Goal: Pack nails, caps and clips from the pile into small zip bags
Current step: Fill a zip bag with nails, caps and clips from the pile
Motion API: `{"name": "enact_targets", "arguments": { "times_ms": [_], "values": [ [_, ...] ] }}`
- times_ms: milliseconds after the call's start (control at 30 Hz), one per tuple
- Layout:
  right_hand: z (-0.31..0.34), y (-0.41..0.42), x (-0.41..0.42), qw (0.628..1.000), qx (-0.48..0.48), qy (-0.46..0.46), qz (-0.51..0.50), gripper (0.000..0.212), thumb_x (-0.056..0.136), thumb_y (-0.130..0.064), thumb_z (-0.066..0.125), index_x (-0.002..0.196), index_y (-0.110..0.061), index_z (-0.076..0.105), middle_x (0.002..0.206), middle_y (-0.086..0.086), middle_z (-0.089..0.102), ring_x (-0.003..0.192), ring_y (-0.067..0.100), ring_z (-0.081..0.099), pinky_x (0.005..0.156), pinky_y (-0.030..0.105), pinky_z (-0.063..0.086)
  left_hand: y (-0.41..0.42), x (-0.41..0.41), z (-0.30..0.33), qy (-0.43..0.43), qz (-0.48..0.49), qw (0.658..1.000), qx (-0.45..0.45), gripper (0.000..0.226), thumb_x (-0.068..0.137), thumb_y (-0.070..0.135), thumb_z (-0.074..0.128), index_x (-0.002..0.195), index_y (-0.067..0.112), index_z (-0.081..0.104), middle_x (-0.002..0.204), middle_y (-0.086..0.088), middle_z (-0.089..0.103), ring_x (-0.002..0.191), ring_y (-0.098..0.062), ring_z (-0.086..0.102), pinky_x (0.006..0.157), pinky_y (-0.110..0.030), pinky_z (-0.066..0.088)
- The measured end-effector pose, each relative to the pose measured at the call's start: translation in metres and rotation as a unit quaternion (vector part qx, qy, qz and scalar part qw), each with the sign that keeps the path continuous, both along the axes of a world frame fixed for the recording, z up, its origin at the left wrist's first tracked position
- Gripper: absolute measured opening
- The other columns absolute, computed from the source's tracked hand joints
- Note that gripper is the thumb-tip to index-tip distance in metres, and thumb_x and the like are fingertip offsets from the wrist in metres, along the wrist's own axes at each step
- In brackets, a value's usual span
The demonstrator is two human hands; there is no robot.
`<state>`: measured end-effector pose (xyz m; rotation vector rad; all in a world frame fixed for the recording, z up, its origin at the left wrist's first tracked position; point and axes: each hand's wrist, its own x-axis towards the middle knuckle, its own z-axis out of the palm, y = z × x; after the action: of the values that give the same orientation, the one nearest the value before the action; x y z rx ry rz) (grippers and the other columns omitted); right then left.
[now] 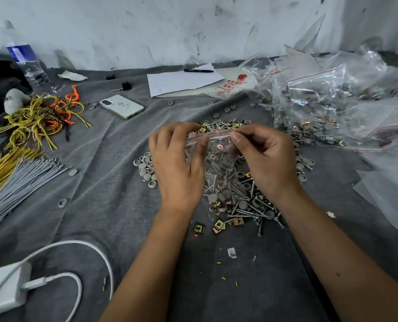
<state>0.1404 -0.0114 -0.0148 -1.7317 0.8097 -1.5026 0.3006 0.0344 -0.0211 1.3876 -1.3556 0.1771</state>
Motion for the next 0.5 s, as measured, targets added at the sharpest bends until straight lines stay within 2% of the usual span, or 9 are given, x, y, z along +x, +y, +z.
{"name": "enact_targets", "arguments": {
  "times_ms": [100,167,267,500],
  "values": [
    [0.0009,0.0021,0.0007,0.997,-0.051,0.056,-0.019,0.011,0.097,-0.010,0.069,0.103,-0.003,0.075,0.082,0.001,0.074,0.072,0.015,0.073,0.068,0.027,0.057,-0.0009,-0.0016,0.0002,-0.070,-0.007,0.997,0.003,0.028,0.102,0.039,0.063,0.114,0.016,0.073,0.120,-0.002,0.062,0.119,-0.024,0.048,0.097,-0.033,0.039],
    [0.0020,0.0036,0.0014,0.992,-0.081,0.092,-0.029,0.012,0.097,-0.012,0.069,0.102,-0.003,0.075,0.087,0.001,0.074,0.077,0.013,0.072,0.071,0.029,0.058,-0.0013,-0.0029,-0.0006,-0.084,-0.021,0.996,0.005,0.024,0.102,0.036,0.064,0.112,0.017,0.075,0.121,-0.001,0.063,0.120,-0.024,0.047,0.097,-0.038,0.040],
    [0.0039,0.0056,0.0023,0.985,-0.113,0.127,-0.035,0.010,0.098,-0.011,0.068,0.101,-0.003,0.074,0.090,0.001,0.073,0.081,0.009,0.070,0.073,0.024,0.056,-0.0017,-0.0025,-0.0018,-0.075,-0.027,0.997,0.013,0.016,0.101,0.033,0.068,0.107,0.020,0.076,0.120,0.003,0.063,0.119,-0.021,0.047,0.095,-0.044,0.040],
    [0.0058,0.0062,0.0022,0.980,-0.127,0.152,-0.023,0.009,0.098,-0.008,0.066,0.099,-0.002,0.073,0.090,0.002,0.071,0.084,0.009,0.067,0.076,0.017,0.051,0.0009,-0.0031,0.0005,-0.036,-0.065,0.995,0.064,0.022,0.100,0.043,0.063,0.114,0.029,0.073,0.125,0.006,0.060,0.122,-0.022,0.045,0.099,-0.047,0.037]
  ]
}}
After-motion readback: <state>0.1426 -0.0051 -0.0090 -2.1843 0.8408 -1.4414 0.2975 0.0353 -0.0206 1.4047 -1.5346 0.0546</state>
